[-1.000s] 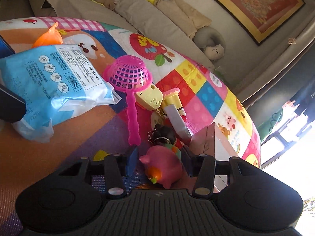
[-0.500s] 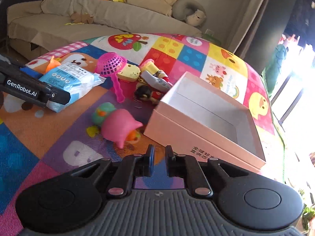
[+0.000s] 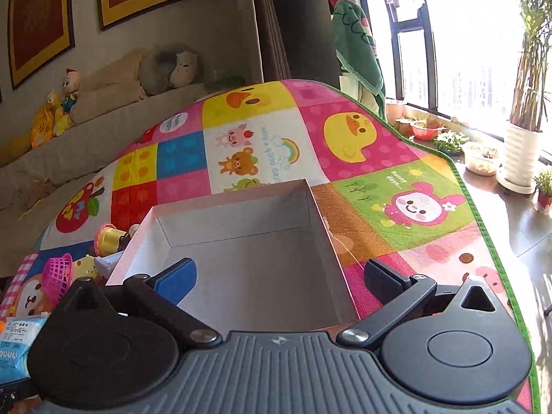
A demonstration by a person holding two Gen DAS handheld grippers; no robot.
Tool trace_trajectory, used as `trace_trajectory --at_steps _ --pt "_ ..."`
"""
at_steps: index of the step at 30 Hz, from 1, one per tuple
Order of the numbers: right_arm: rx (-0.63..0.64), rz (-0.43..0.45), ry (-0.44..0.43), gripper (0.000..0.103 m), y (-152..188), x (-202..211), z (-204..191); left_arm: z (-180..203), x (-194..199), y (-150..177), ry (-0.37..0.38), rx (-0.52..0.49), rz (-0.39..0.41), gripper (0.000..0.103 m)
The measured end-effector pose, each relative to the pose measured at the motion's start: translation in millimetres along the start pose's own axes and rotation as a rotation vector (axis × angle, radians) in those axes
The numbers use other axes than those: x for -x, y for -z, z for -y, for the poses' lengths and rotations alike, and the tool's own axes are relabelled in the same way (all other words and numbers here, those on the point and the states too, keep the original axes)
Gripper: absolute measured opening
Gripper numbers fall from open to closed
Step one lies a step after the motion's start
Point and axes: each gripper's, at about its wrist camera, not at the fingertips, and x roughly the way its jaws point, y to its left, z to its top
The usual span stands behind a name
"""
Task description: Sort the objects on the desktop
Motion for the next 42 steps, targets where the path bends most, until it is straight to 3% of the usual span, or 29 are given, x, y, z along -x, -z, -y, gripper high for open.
trace_trajectory --at_steps 1,4,7,11,16,19,24,29,34,38,42 --pt "-0.030 -0.033 -0.019 0.103 -0.5 -8.3 0.5 -1.8 0.3 -0.2 0.000 0.004 0.000 0.095" --pt "-0.018 -0.018 -0.013 0.103 -0.9 -12.9 -9.3 -3.2 -1.6 -1.2 0.005 0.011 -0.001 0.096" --pt "-0.008 -0.049 -0.130 0.103 -3.8 -11.7 -14.0 -0.4 -5.6 -3.6 0.004 0.001 -0.002 0.096" --pt "0.080 0.038 -0.160 0.103 -0.8 17.9 -27.2 1.8 -14.2 -13.4 -0.015 -0.002 0.015 0.095" --pt "0.334 0.079 -0.221 0.103 22.7 55.5 -56.1 6.8 -30.5 -22.8 -0.048 -0.022 0.006 0.064" --pt "0.455 0.045 -0.280 0.103 41.8 63.9 -75.1 9.7 -31.2 -18.4 -0.037 -0.047 -0.005 0.060" --pt "0.621 0.005 -0.387 0.098 62.0 58.5 -110.6 11.1 -8.8 -3.9 0.068 -0.087 -0.051 0.060" --pt "0.748 -0.086 -0.486 0.090 67.7 37.3 -141.7 -6.6 11.2 9.7 0.072 -0.050 -0.079 0.063" --pt "0.714 -0.227 -0.537 0.083 74.0 10.0 -155.0 -21.3 15.0 12.9 0.075 -0.003 -0.082 0.073" --pt "0.578 -0.376 -0.521 0.077 74.6 2.4 -146.2 -24.1 19.7 12.1 0.076 -0.002 -0.059 0.082" --pt "0.535 -0.381 -0.618 0.077 75.0 34.4 -128.3 -26.5 21.7 9.8 0.088 0.010 -0.030 0.087"
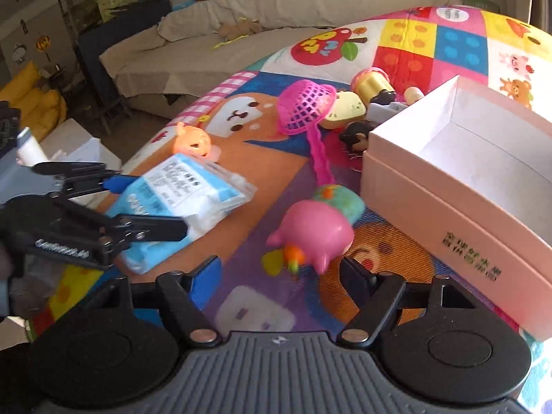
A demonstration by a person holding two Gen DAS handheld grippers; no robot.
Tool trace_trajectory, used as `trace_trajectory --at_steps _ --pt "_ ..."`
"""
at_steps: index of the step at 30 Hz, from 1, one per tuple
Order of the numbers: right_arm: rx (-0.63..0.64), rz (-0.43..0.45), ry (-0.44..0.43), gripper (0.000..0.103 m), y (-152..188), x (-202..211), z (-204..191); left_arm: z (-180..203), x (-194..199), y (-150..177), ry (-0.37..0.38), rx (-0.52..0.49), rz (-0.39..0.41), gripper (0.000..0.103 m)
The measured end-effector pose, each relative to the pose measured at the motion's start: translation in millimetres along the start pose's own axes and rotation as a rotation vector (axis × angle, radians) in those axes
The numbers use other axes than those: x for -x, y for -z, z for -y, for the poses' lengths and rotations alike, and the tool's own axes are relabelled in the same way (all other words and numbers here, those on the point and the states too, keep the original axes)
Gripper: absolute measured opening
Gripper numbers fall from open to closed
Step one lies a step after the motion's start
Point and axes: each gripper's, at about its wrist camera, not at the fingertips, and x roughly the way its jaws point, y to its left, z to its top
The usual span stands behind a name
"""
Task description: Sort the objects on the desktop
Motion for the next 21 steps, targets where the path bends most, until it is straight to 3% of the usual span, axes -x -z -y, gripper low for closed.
trace_trajectory --at_steps 4,7,12,14,16,17,20,21 --pt "-0.046 0.046 0.149 0.079 0.9 8.7 -5.7 0.7 -4.8 0.8 -0.012 0.002 0.001 0.088" --pt "-0.200 0.068 0.212 0.080 -10.6 -2.1 6.6 1.4 -3.7 2.9 -0.021 -0.002 0.000 0.088" --pt "-0.443 0.033 0.193 0.080 -29.7 -34.0 29.8 3.0 1.0 7.4 -0.037 -0.021 0.006 0.092" --pt "-0.435 0.047 0.221 0.076 -33.8 -40.0 27.8 4.1 -0.3 6.9 -0.036 -0.018 0.007 0.092" --pt "-0.365 0.033 0.270 0.060 -37.3 -45.2 19.6 8.2 -2.9 5.6 -0.044 -0.022 0.011 0.091" --pt "-0.334 0.029 0.282 0.059 -37.4 -44.9 15.7 10.4 -4.5 5.2 -0.051 -0.027 0.012 0.089" --pt "-0.272 0.017 0.295 0.057 -29.1 -32.7 10.4 16.7 -9.4 4.9 -0.079 -0.053 0.004 0.074" --pt "-0.265 0.016 0.297 0.057 -25.0 -26.9 10.8 19.5 -10.3 5.2 -0.081 -0.066 -0.002 0.064"
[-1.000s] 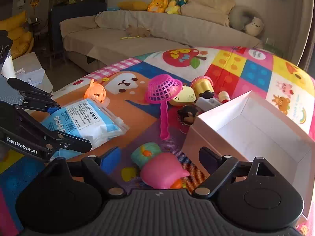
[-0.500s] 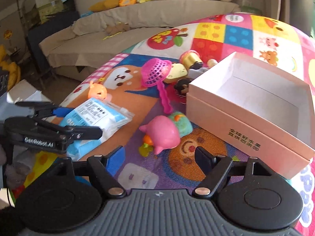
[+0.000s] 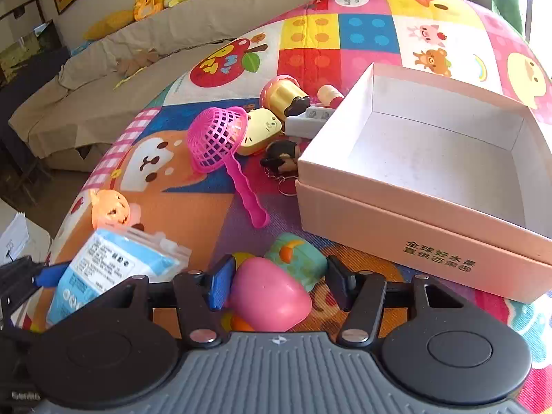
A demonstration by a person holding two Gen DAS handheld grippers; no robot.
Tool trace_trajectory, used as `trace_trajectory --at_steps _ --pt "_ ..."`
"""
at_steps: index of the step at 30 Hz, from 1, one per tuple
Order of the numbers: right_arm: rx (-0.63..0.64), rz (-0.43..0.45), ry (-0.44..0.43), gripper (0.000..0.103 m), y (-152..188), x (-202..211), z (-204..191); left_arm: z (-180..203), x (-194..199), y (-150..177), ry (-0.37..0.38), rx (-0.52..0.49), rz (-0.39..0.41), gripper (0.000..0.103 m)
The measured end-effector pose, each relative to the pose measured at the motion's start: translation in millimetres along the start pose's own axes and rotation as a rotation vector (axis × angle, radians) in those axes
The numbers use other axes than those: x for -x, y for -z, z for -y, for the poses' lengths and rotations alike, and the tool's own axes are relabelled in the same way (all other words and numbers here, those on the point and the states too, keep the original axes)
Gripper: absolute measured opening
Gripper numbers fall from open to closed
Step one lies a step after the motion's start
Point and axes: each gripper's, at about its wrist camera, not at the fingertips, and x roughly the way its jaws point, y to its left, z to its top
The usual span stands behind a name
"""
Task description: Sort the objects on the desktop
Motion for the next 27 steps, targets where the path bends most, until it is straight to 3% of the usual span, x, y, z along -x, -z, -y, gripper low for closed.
trace_trajectory --at_steps 4,7,13,16,21,24,27 --pt "0.012 0.020 0.006 0.057 18.0 40.2 24.0 12.2 8.0 -5.1 0.026 -0.042 0.012 0.060" --pt "0.022 0.091 0.038 0.057 24.2 82.0 40.2 33.1 25.3 -25.8 0.089 -0.098 0.089 0.060" --pt "0.020 0.425 0.235 0.057 -8.4 176.0 68.7 76.6 37.8 -92.1 0.180 -0.161 0.269 0.060" --pt "-0.034 0.499 0.268 0.057 -40.0 184.1 91.8 103.5 11.1 -122.7 0.213 -0.153 0.281 0.060" --pt "-0.099 0.424 0.293 0.057 -80.4 134.6 124.3 136.1 -46.6 -142.9 0.267 -0.111 0.217 0.063" --pt "-0.132 0.347 0.270 0.059 -91.0 91.6 143.1 137.3 -66.9 -138.8 0.266 -0.118 0.154 0.075" --pt "-0.182 0.311 0.272 0.062 -78.7 71.9 154.2 113.8 -49.4 -119.8 0.248 -0.129 0.169 0.091"
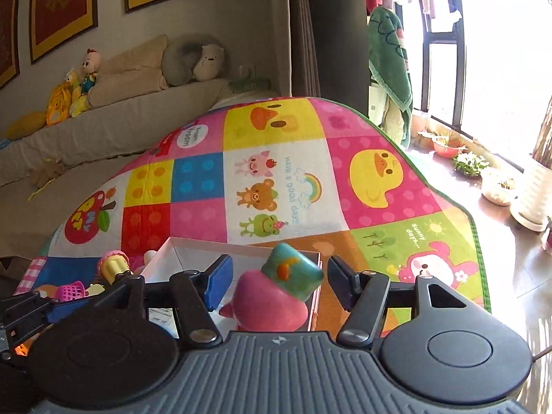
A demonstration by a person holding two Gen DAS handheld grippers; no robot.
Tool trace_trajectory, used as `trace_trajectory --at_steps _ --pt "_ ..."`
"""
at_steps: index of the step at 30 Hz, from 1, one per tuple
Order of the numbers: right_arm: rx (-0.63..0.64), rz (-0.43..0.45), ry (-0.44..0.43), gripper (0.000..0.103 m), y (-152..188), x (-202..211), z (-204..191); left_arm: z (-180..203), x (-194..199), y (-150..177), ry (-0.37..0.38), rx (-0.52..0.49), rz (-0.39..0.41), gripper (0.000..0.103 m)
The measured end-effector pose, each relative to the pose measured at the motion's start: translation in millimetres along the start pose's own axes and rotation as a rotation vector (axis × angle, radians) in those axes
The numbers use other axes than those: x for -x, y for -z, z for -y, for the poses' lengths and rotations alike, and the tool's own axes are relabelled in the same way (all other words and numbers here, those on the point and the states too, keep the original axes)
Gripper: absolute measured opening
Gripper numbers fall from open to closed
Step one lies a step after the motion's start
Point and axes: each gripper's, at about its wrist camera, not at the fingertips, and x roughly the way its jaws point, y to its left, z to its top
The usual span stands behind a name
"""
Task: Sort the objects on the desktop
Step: 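Drop the packet into the pink box with the left tool while the right drops both toys, then grasp the pink mesh strainer with the right tool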
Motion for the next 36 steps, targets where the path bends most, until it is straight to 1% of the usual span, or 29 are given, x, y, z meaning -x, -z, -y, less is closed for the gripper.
trace_trajectory --at_steps 1,3,5,8,10,13,15,16,18,19,21,23,25,27,29,33,34,35,36 --pt "-0.002 0.000 -0.008 0.062 5.0 0.9 1.6 -3.3 7.9 5.7 -0.023 -0.010 0.005 0.093" --pt "0.006 0.012 0.011 0.065 14.7 5.5 1.9 -14.0 30.8 20.6 -0.083 -0.040 0.008 0.094" --pt "0.025 0.027 0.029 0.069 23.1 12.8 0.6 -24.5 47.0 33.6 -0.130 -0.048 0.008 0.095" --pt "0.042 0.031 0.003 0.074 29.3 19.6 -8.2 -42.1 71.0 52.7 -0.215 -0.051 0.015 0.096" --pt "0.080 0.035 -0.012 0.075 32.7 22.4 -20.8 -56.5 83.1 62.9 -0.274 -0.023 0.013 0.097" --pt "0.176 0.042 -0.041 0.079 39.2 25.1 -50.7 -85.4 95.7 75.7 -0.359 0.074 -0.008 0.100" --pt "0.243 0.029 -0.089 0.080 44.0 23.6 -78.2 -100.9 98.8 85.5 -0.409 0.136 -0.028 0.100" --pt "0.272 0.025 -0.109 0.080 45.8 22.5 -90.6 -106.4 98.7 88.8 -0.420 0.159 -0.037 0.100" --pt "0.338 0.017 -0.159 0.080 48.3 20.0 -120.5 -116.5 99.7 96.9 -0.426 0.200 -0.048 0.100" --pt "0.358 0.011 -0.181 0.080 48.7 18.2 -131.8 -118.4 100.4 101.4 -0.426 0.206 -0.050 0.100" --pt "0.416 -0.008 -0.242 0.074 50.1 11.1 -164.7 -120.3 102.8 106.3 -0.425 0.205 -0.046 0.100" --pt "0.476 -0.010 -0.271 0.073 53.1 0.1 -193.1 -123.1 105.5 108.6 -0.424 0.208 -0.040 0.100" --pt "0.533 -0.027 -0.280 0.074 58.8 -17.6 -223.9 -127.6 109.2 109.9 -0.426 0.224 -0.035 0.100" --pt "0.559 -0.050 -0.274 0.075 65.3 -39.9 -248.8 -131.5 113.4 112.4 -0.423 0.235 -0.031 0.100" --pt "0.589 -0.059 -0.258 0.076 73.0 -60.2 -268.6 -136.0 116.1 114.9 -0.412 0.245 -0.037 0.100" --pt "0.655 -0.063 -0.229 0.076 85.4 -88.9 -294.4 -142.5 118.1 119.4 -0.391 0.268 -0.052 0.100" --pt "0.666 -0.066 -0.222 0.075 87.5 -92.0 -297.7 -143.8 118.3 120.3 -0.386 0.277 -0.054 0.100" --pt "0.675 -0.062 -0.215 0.071 88.8 -92.4 -299.3 -145.2 118.1 121.0 -0.381 0.287 -0.055 0.100" --pt "0.671 -0.064 -0.216 0.063 88.6 -90.7 -298.6 -146.0 117.8 121.3 -0.378 0.293 -0.056 0.100"
